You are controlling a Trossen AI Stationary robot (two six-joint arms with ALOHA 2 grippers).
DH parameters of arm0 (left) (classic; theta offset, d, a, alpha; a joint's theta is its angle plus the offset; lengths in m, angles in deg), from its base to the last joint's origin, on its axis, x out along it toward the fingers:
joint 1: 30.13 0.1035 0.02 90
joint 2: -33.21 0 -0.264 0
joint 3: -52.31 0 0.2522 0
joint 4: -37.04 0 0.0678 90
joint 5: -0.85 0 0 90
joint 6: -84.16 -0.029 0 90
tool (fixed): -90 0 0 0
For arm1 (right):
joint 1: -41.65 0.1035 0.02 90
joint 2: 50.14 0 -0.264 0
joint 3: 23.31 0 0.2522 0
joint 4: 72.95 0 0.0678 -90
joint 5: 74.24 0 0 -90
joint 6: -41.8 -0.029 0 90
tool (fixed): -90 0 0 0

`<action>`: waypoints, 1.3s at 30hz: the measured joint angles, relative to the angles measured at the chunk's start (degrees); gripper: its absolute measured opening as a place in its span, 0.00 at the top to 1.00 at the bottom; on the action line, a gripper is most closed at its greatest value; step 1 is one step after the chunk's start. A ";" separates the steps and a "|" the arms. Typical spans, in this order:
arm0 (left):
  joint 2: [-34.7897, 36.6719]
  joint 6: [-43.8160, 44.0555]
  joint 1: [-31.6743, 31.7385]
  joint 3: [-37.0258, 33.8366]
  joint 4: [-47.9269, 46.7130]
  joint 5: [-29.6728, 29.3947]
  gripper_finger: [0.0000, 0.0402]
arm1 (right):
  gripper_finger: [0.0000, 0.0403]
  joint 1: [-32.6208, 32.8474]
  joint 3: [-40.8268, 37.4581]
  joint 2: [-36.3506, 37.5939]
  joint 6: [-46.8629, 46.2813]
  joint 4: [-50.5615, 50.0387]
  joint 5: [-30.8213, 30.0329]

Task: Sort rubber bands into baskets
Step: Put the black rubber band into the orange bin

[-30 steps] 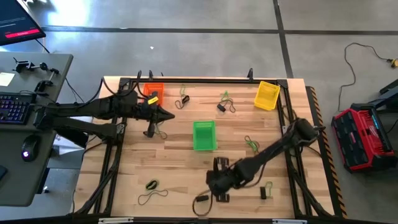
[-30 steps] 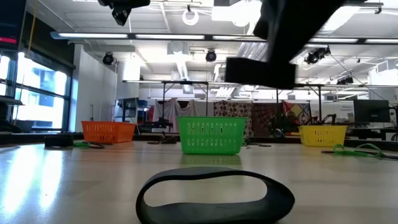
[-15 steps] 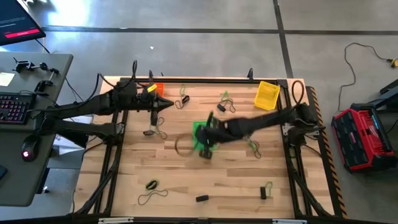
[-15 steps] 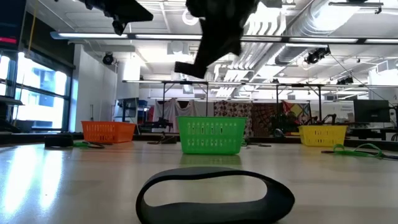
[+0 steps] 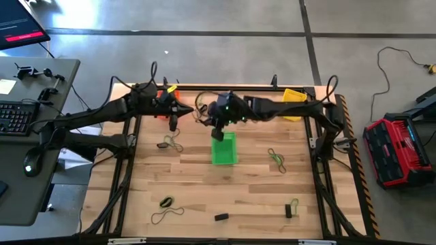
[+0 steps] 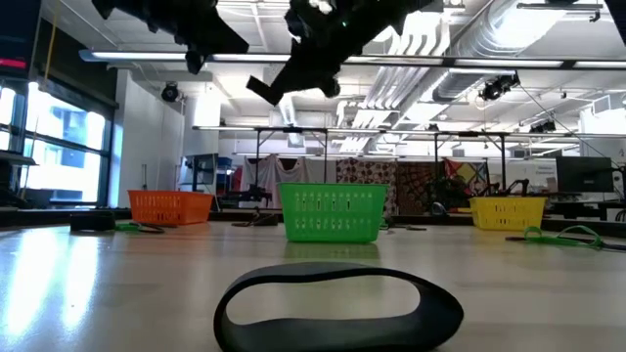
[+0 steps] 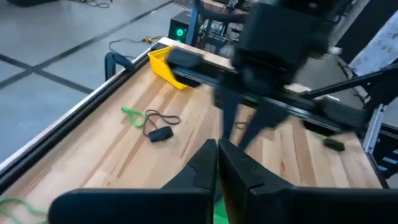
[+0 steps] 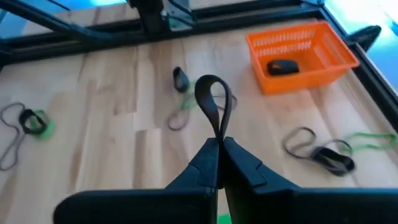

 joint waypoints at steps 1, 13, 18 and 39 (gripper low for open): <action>-0.27 1.12 0.00 -0.01 0.30 -0.02 0.95 | 1.00 -0.72 0.00 0.00 1.06 -0.78 0.79; -1.45 7.69 -0.99 0.01 -1.41 -2.16 0.64 | 1.00 -5.22 -0.04 0.50 4.68 -0.87 6.84; -4.79 2.79 -2.05 0.01 -1.39 -2.27 0.54 | 1.00 -4.53 -0.02 0.48 2.22 2.95 7.86; -7.28 -8.19 -5.87 0.01 4.98 -5.28 0.82 | 1.00 -4.17 -0.02 0.44 2.42 3.85 7.85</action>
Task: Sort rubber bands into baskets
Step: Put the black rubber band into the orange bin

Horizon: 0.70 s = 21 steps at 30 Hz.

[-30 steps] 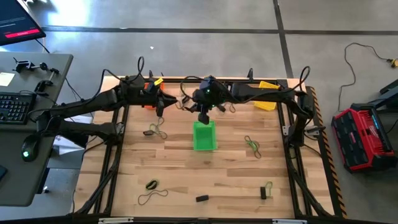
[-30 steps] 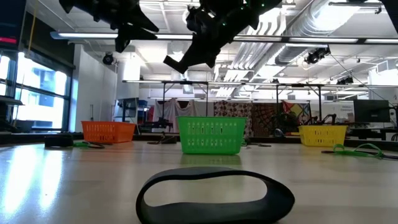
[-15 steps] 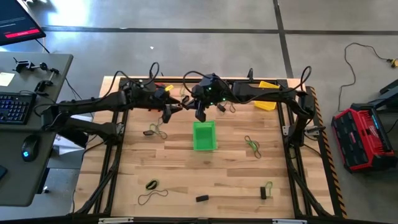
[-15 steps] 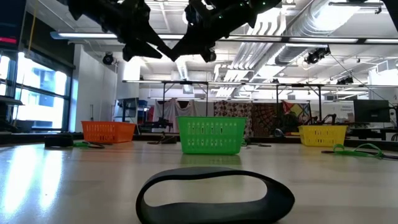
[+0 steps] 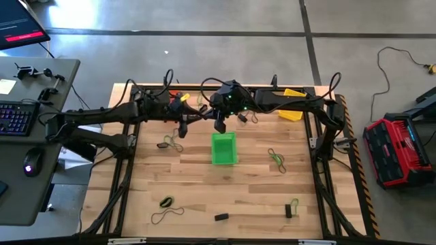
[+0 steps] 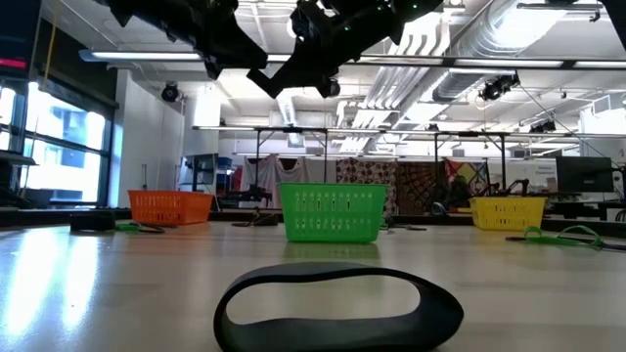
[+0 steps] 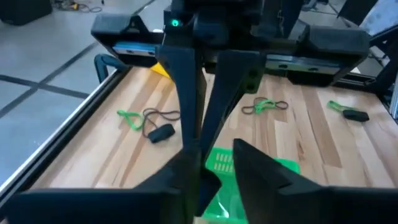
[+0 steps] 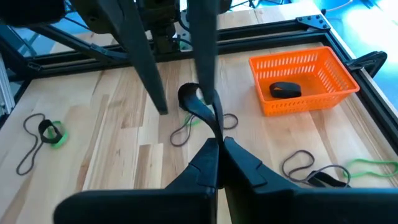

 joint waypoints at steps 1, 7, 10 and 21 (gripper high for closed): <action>0.00 0.02 -0.19 0.00 -0.03 -0.20 0.86 | 1.00 0.00 0.00 0.00 -0.02 0.01 0.00; 0.00 0.34 -0.31 0.00 -1.07 -2.09 0.99 | 1.00 0.00 -0.02 0.00 -0.04 0.28 -0.02; 0.10 1.44 -0.14 0.22 -1.42 -2.79 0.99 | 1.00 0.00 -0.02 0.00 0.13 0.46 -0.02; 0.20 0.61 -0.20 4.17 -7.93 -5.05 0.82 | 1.00 -0.15 0.00 0.02 0.48 0.46 -0.02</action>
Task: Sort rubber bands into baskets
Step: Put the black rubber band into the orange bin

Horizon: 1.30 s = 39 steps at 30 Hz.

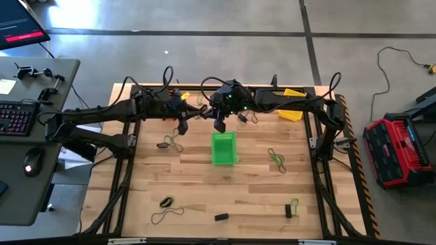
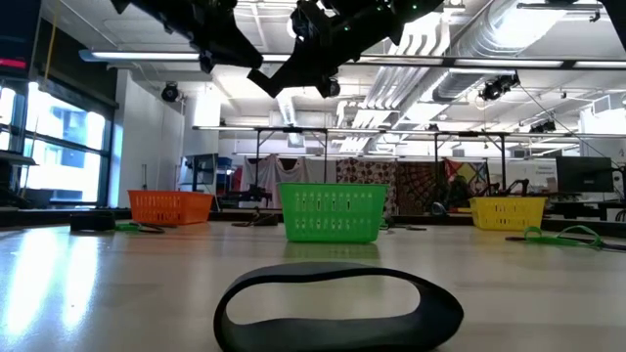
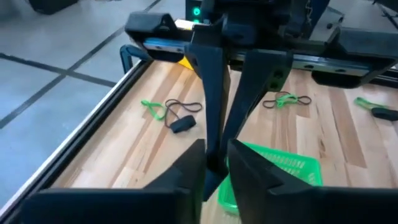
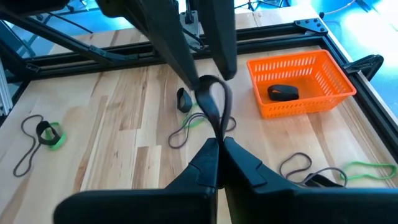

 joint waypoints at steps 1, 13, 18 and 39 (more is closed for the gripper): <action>0.00 0.49 0.00 0.00 -0.42 0.13 0.79 | 1.00 0.00 -0.01 0.00 0.02 0.01 0.00; 0.00 -1.93 -0.04 0.00 -3.52 2.11 0.57 | 1.00 0.00 -0.02 0.07 0.49 0.11 -0.02; -0.44 -2.62 -0.04 0.00 -3.61 2.18 0.60 | 1.00 0.00 0.00 0.07 0.39 0.20 -0.02; -0.37 -1.66 0.99 0.00 -0.77 2.27 0.99 | 0.88 0.04 0.00 0.09 -2.06 0.46 -2.45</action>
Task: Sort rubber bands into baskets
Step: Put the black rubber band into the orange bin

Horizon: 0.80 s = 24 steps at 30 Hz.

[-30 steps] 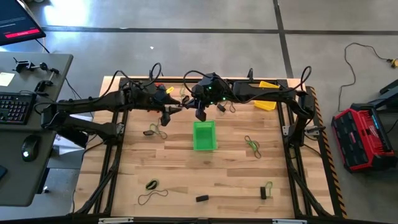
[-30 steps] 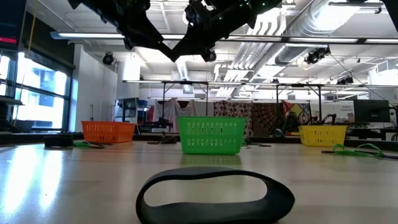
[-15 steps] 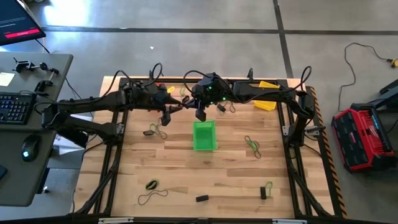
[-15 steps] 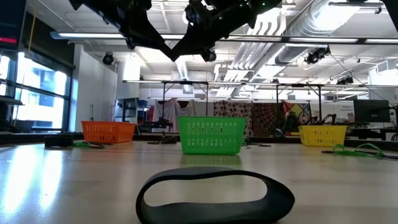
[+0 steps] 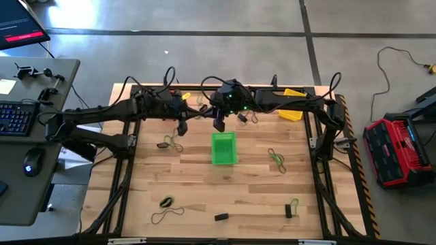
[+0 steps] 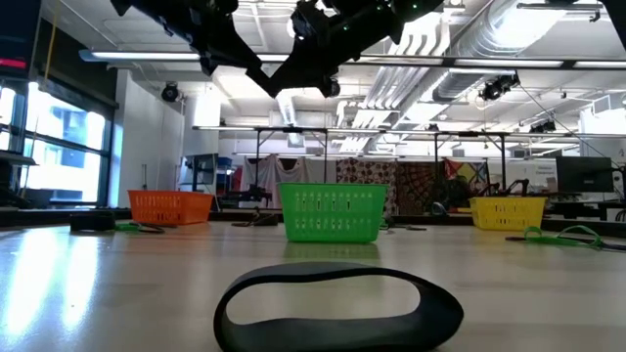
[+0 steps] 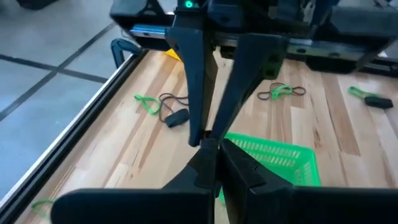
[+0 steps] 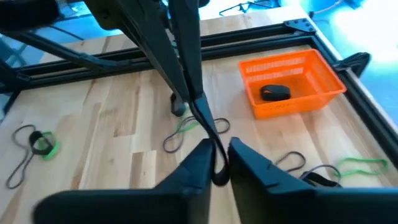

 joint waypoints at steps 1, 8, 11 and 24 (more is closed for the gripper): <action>0.10 0.42 0.25 0.00 0.01 -0.07 0.99 | 0.85 0.02 0.00 0.00 0.02 0.00 -1.02; 3.38 2.01 2.88 0.00 -0.28 -0.41 1.00 | 0.70 0.00 -0.01 0.00 0.00 -0.04 -3.30; 5.36 2.63 4.37 0.00 -0.84 -0.53 1.00 | 0.69 0.00 -0.01 0.00 0.00 -0.04 -3.28; 10.11 4.30 6.66 0.04 -6.11 -1.55 1.00 | 0.69 0.28 -0.01 0.00 0.24 -0.09 -2.97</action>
